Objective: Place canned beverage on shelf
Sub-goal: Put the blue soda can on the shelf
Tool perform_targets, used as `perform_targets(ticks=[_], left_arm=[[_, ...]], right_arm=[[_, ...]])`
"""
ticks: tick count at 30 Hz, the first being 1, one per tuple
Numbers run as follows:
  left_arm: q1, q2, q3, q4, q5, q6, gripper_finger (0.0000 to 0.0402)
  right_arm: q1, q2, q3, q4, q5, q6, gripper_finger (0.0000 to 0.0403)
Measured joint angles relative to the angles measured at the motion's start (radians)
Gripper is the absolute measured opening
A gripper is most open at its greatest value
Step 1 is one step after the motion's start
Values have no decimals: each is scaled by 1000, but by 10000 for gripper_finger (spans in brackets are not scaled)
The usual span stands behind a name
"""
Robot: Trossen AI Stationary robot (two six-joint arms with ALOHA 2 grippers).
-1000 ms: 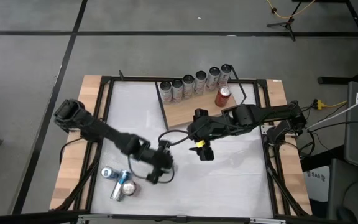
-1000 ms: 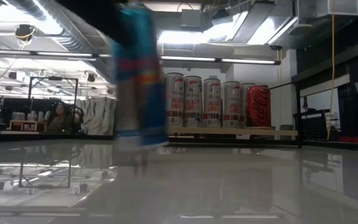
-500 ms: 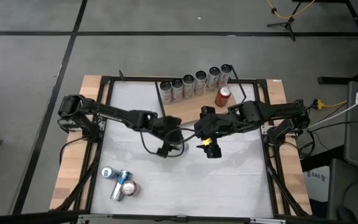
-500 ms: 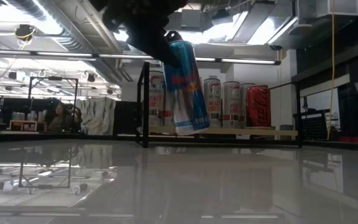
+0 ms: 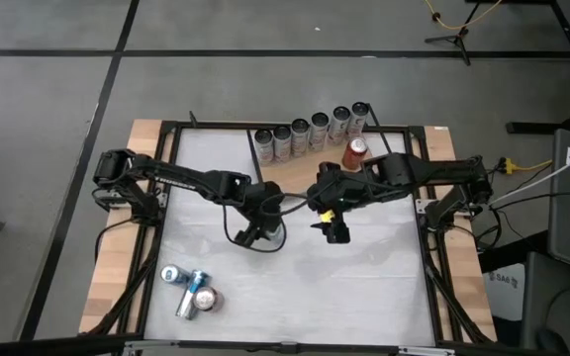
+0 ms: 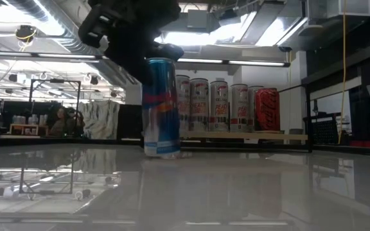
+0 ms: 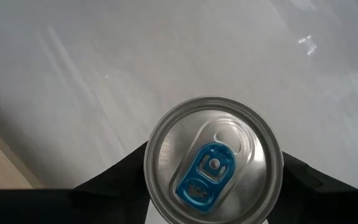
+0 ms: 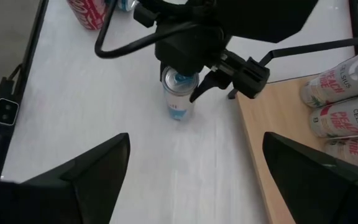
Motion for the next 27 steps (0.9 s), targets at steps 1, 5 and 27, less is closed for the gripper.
perform_targets(ticks=[1,5,27], left_arm=[[0,0,0,-1,0,10,218],[1,0,0,2,0,14,219],[1,-2,1,6,-36,6,267]], right_arm=[[0,0,0,0,0,-10,363],[1,0,0,0,0,-19,363],[1,0,-1,4,0,-17,363]])
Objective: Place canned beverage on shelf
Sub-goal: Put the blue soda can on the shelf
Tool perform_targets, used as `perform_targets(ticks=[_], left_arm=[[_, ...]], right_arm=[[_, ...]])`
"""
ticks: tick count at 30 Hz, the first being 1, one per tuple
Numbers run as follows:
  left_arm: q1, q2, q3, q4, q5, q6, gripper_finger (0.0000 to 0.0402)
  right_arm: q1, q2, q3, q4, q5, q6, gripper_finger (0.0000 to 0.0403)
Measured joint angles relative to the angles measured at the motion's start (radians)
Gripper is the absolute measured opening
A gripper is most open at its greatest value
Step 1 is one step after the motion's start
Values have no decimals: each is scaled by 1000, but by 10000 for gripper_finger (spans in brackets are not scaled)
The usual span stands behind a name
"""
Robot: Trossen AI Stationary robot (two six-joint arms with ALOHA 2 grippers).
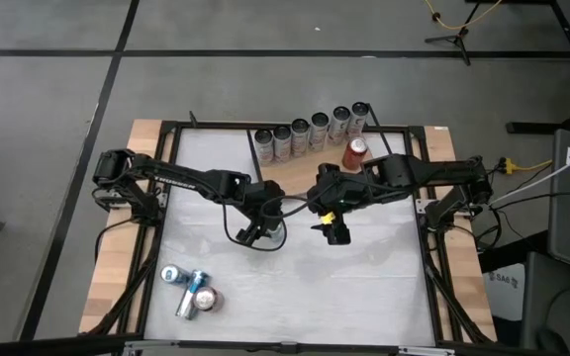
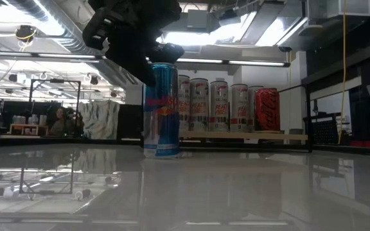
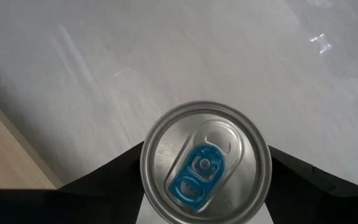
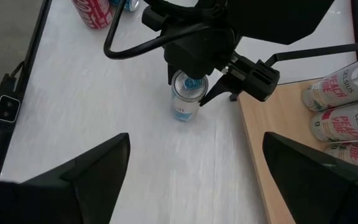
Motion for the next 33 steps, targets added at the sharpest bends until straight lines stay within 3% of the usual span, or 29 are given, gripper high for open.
perform_targets(ticks=[12,20,26,33], left_arm=[[-2,-11,0,29,-24,-52,267],[-2,-88,1,54,-25,-56,267],[-3,-188,1,44,-40,-139,267],[-5,-354,1,-48,-70,-289,267]], right_arm=[[0,0,0,0,0,0,363],[0,0,-1,11,0,0,363],[0,1,-1,50,0,-1,363],[0,28,-1,210,0,-2,363]])
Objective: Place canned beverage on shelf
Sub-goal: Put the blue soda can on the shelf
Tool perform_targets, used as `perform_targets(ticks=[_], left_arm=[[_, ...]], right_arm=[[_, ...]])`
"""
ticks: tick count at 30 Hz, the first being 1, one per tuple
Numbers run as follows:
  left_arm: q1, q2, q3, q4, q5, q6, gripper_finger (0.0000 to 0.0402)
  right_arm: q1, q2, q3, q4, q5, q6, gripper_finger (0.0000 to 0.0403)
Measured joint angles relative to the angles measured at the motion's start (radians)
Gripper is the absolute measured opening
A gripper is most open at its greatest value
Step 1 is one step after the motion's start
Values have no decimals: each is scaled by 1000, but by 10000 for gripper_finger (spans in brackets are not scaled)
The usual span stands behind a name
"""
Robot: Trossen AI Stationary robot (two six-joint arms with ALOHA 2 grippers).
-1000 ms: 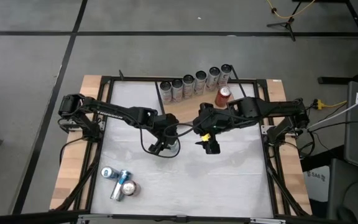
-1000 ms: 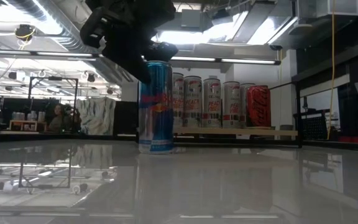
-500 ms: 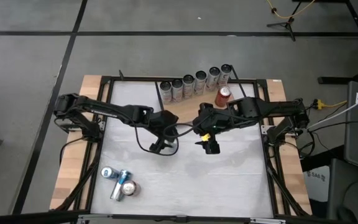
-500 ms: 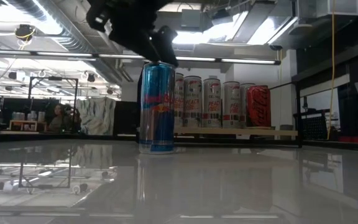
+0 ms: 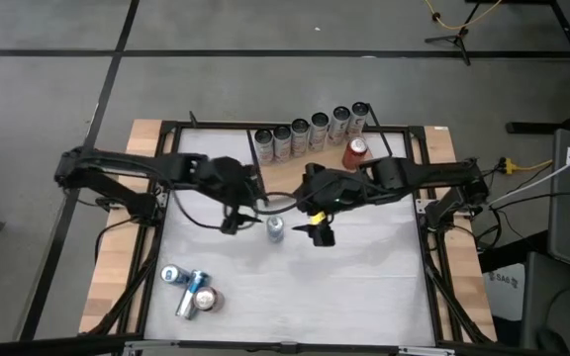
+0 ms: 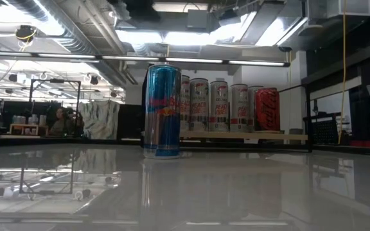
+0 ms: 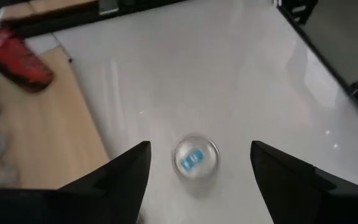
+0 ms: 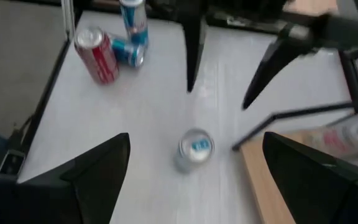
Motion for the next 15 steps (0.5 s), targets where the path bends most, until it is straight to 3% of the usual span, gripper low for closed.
perform_targets(ticks=[15], left_arm=[[-16,-403,0,-286,-42,-234,267]], right_arm=[[0,189,0,159,0,-31,363]])
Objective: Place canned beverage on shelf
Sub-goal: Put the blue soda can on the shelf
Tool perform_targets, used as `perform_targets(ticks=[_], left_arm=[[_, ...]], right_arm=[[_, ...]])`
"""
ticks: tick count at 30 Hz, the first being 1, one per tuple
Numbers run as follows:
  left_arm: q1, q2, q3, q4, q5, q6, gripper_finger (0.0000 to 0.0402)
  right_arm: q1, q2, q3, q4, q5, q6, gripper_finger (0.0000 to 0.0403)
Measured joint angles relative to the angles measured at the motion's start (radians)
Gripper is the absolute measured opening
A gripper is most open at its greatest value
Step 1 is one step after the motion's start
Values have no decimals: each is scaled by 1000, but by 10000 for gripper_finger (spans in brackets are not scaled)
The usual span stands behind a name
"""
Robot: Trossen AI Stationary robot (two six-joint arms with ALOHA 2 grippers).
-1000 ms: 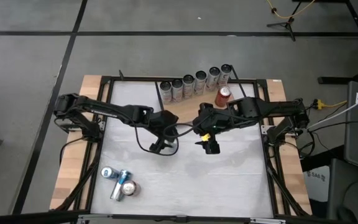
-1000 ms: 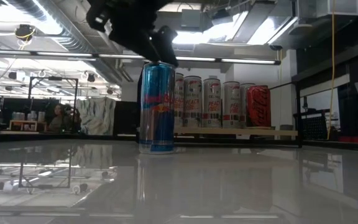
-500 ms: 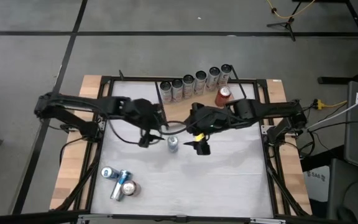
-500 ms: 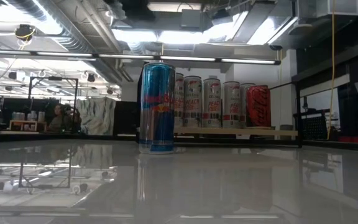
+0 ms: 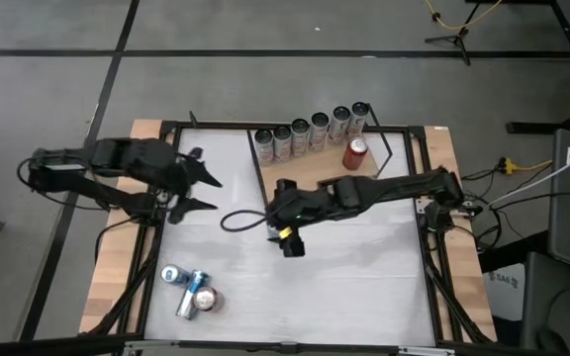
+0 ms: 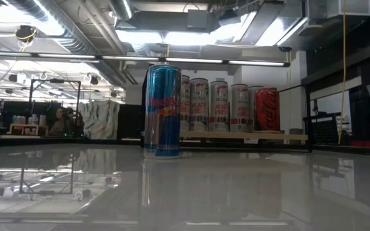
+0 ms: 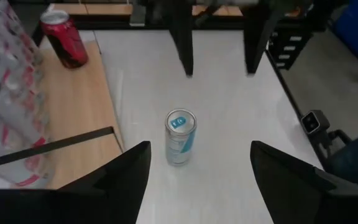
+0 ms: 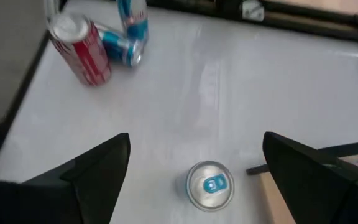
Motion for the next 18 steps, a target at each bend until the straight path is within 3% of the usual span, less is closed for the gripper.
perform_targets(ticks=[12,18], left_arm=[[-23,-121,0,-36,-70,-23,267],[-23,-121,-1,-37,-70,-23,267]], right_arm=[[-47,162,0,-23,-11,-50,363],[-107,201,0,-42,-162,-52,363]])
